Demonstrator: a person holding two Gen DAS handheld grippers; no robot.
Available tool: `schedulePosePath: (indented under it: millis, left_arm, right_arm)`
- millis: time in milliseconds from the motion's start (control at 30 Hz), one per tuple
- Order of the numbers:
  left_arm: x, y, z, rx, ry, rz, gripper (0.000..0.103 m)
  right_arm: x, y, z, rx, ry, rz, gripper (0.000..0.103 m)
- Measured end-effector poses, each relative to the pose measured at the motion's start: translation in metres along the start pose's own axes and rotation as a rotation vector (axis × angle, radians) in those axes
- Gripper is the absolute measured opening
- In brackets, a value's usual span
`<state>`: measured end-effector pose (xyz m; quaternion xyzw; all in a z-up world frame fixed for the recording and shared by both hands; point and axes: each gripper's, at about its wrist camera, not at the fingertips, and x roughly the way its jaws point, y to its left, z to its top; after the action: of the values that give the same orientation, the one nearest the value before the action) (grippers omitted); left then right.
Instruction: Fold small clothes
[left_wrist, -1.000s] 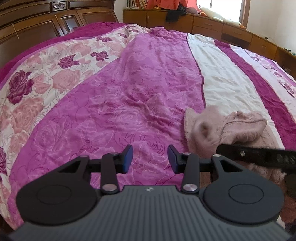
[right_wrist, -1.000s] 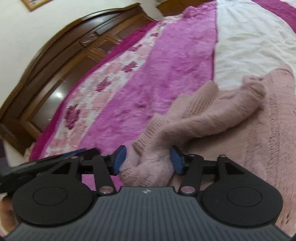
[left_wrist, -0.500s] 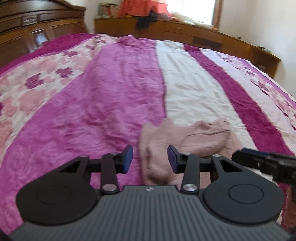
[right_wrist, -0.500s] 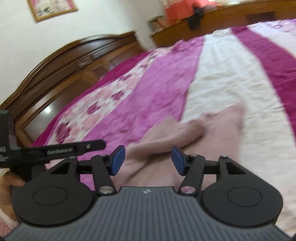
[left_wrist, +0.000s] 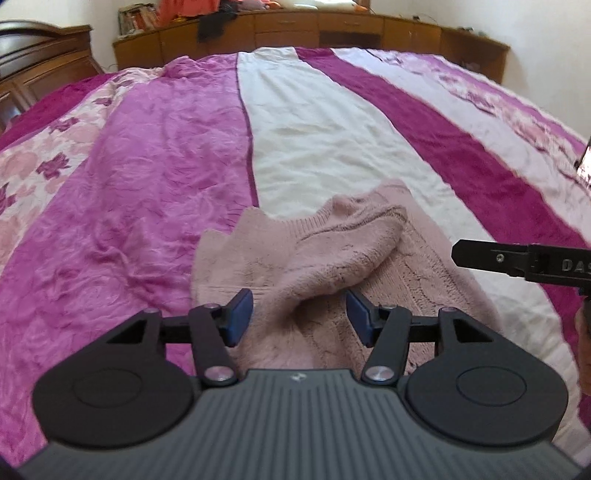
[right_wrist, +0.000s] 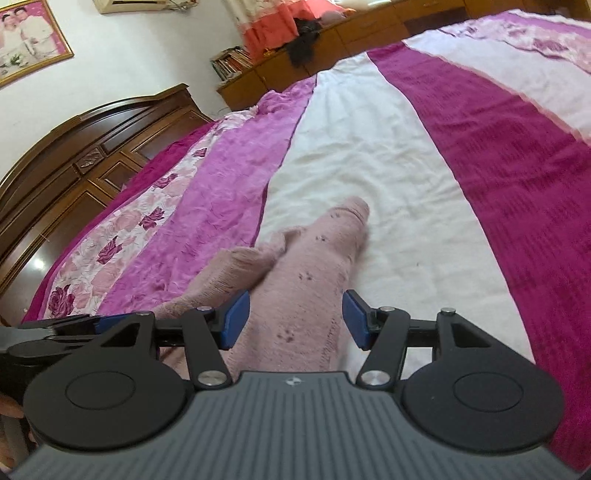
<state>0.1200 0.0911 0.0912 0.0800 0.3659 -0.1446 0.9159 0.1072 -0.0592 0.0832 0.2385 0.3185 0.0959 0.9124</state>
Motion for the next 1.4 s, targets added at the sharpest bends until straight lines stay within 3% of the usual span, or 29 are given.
schedulePosePath:
  millis: [167, 200, 233, 433, 600, 700, 800, 900, 967, 1033, 1133, 1267, 1400]
  left_arm:
    - [0.023, -0.006, 0.002, 0.030, -0.025, 0.023, 0.057]
    - [0.026, -0.006, 0.002, 0.024, -0.035, 0.029, 0.047]
    - [0.029, -0.004, 0.002, 0.013, -0.043, 0.029, 0.016]
    - [0.016, 0.039, 0.009, -0.200, -0.127, 0.068, 0.012]
    - [0.026, 0.078, 0.001, -0.323, -0.084, 0.122, 0.012]
    - [0.038, 0.090, -0.011, -0.370, -0.042, 0.162, 0.012]
    - [0.035, 0.099, -0.022, -0.447, -0.029, 0.124, 0.014]
    - [0.024, 0.100, -0.022, -0.440, -0.043, 0.103, 0.014]
    - [0.018, 0.101, -0.022, -0.456, -0.040, 0.077, 0.021]
    - [0.010, 0.100, -0.022, -0.478, -0.041, 0.042, 0.040]
    - [-0.001, 0.100, -0.025, -0.497, -0.042, 0.006, 0.053]
    - [-0.008, 0.098, -0.033, -0.513, -0.017, -0.027, 0.056]
    - [-0.005, 0.094, -0.042, -0.513, 0.023, -0.052, 0.056]
  right_arm:
    - [0.010, -0.001, -0.008, 0.019, 0.027, -0.001, 0.064]
    - [0.011, -0.001, -0.010, 0.021, 0.031, 0.001, 0.064]
    - [0.013, 0.000, -0.011, 0.021, 0.036, 0.005, 0.064]
    - [0.018, 0.010, -0.015, -0.019, 0.047, 0.025, 0.064]
    - [0.017, 0.027, -0.016, -0.072, 0.035, 0.075, 0.064]
    - [0.020, 0.041, -0.021, -0.148, 0.032, 0.052, 0.068]
    - [0.021, 0.046, -0.025, -0.191, 0.029, 0.038, 0.069]
    - [0.020, 0.043, -0.025, -0.185, 0.035, 0.039, 0.069]
    - [0.020, 0.040, -0.023, -0.170, 0.039, 0.042, 0.069]
    - [0.019, 0.037, -0.022, -0.154, 0.041, 0.049, 0.069]
    - [0.017, 0.030, -0.018, -0.106, 0.043, 0.061, 0.070]
    - [0.018, 0.013, -0.012, -0.013, 0.061, 0.076, 0.080]
    - [0.027, -0.003, -0.012, 0.083, 0.114, 0.107, 0.081]
